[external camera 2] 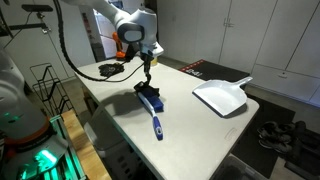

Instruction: Put the cleaning brush on the glove to the right

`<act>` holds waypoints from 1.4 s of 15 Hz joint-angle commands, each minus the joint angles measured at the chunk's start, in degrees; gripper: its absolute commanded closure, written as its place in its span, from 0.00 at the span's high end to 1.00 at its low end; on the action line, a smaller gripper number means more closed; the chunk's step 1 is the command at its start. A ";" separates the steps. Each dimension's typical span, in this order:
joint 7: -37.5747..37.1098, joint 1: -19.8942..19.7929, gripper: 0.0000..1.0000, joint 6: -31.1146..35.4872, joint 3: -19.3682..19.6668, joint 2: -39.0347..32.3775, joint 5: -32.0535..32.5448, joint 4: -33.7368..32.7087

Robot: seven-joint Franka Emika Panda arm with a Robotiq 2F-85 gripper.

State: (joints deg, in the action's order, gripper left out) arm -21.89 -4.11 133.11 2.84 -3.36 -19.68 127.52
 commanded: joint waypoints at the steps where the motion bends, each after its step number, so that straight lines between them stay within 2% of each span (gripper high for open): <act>1: -1.86 0.69 0.33 1.13 0.20 -0.45 2.12 -0.27; 7: -2.24 1.03 0.79 1.39 0.07 0.62 3.35 0.64; 10: -4.30 1.34 0.99 0.43 0.02 2.60 4.47 1.82; 15: -11.37 1.89 1.00 -2.42 -0.33 5.36 9.03 3.36; 21: -16.45 1.62 1.00 -5.94 -0.83 7.86 12.59 4.32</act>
State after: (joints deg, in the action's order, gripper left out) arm -34.91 -2.35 128.87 2.44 2.11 -9.76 130.03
